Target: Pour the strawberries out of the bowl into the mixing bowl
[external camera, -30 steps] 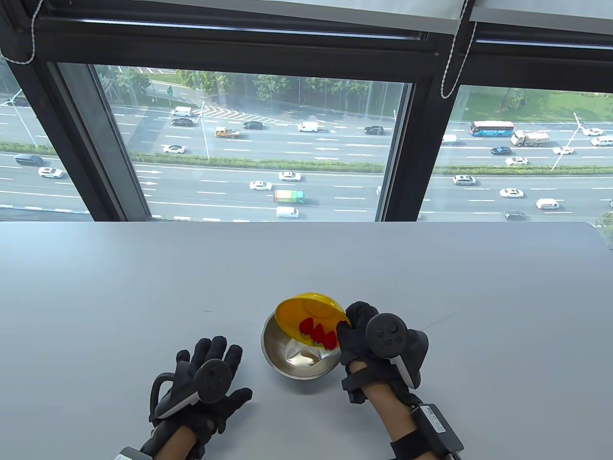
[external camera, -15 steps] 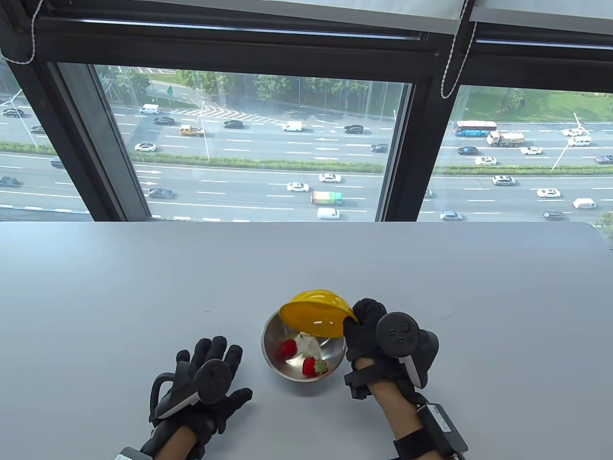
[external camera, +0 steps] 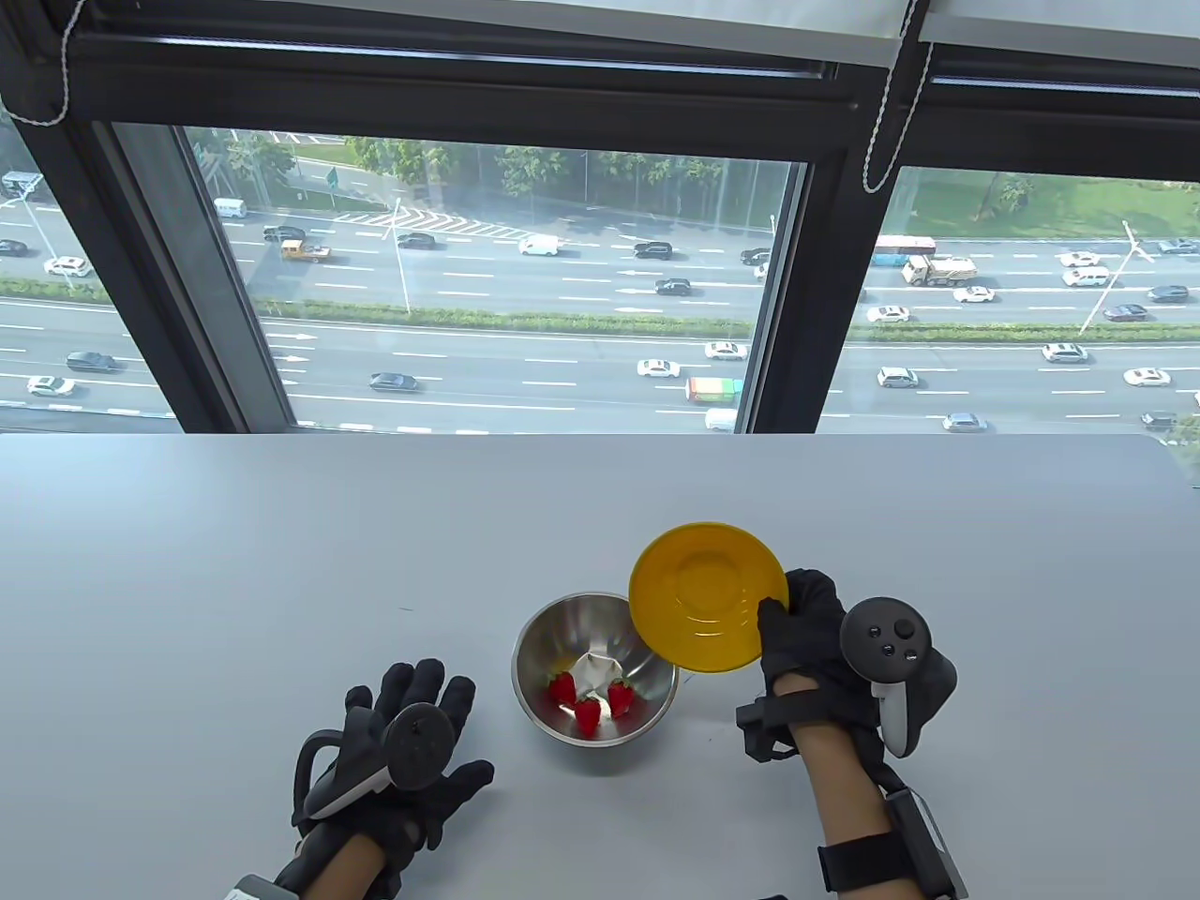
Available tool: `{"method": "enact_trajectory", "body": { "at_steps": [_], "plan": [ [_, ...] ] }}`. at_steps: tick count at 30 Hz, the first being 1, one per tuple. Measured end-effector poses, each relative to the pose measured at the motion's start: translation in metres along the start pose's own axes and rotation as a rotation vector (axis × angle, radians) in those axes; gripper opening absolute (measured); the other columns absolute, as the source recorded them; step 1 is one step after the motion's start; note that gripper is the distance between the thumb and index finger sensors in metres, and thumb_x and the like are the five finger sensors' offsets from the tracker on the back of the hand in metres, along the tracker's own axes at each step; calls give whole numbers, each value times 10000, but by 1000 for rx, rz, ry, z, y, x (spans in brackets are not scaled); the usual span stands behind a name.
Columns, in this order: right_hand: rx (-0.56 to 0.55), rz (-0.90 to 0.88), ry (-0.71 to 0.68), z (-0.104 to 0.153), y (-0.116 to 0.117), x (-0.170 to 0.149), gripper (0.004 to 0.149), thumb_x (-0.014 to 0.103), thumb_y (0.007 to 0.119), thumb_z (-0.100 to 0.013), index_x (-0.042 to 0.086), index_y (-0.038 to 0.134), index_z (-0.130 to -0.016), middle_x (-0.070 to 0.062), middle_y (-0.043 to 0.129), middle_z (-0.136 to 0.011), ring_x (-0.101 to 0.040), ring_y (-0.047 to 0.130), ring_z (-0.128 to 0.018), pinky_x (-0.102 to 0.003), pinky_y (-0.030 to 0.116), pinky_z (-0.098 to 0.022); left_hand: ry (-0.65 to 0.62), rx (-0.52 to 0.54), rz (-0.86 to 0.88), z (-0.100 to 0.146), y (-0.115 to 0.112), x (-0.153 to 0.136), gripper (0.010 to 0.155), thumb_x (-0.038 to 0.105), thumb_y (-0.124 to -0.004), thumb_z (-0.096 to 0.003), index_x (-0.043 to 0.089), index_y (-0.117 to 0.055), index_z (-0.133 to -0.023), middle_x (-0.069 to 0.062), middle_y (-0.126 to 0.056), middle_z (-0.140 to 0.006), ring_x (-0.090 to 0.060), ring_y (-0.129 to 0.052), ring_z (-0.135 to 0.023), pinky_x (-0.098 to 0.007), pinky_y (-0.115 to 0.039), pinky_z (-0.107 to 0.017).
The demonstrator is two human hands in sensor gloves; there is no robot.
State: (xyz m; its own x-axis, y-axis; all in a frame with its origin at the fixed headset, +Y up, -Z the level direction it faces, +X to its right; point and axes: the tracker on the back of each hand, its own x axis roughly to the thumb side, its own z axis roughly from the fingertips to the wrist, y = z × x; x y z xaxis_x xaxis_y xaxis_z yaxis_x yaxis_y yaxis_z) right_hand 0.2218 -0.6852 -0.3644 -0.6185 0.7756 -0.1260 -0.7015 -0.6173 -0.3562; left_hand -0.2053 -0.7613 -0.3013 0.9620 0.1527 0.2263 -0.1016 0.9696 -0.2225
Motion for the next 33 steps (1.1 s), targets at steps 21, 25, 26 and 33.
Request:
{"method": "enact_trajectory", "body": {
  "at_steps": [21,25,26,33],
  "plan": [
    [102,147,178,-21,18,-53,551,271,894,-405,146,720,-913,-136,970,-683,-169,1122,-275,-365,986,-208,2,-5,2,0,-1,0,898,713,-616,-392,299,-271,-1109,-75,-105,-1195,-438,-137,-1113,-729,-141,-699],
    [136,192,194,-21,25,-56,559,272,888,-406,136,709,-917,-146,965,-689,-174,1123,-282,-367,986,-215,2,-3,5,0,0,0,897,713,-615,-392,299,-270,-1109,-75,-104,-1195,-437,-138,-1114,-729,-141,-700],
    [146,199,205,-22,27,-58,558,270,887,-407,134,708,-917,-146,965,-689,-174,1123,-283,-366,987,-215,3,-2,5,0,-1,0,896,713,-615,-392,300,-271,-1109,-76,-107,-1194,-437,-138,-1114,-730,-141,-699],
    [189,224,247,-23,34,-66,561,267,879,-409,122,700,-920,-152,964,-693,-173,1128,-289,-366,990,-224,2,-2,5,0,-1,0,898,714,-614,-392,298,-269,-1109,-75,-105,-1194,-436,-137,-1114,-729,-141,-700]
  ]
}}
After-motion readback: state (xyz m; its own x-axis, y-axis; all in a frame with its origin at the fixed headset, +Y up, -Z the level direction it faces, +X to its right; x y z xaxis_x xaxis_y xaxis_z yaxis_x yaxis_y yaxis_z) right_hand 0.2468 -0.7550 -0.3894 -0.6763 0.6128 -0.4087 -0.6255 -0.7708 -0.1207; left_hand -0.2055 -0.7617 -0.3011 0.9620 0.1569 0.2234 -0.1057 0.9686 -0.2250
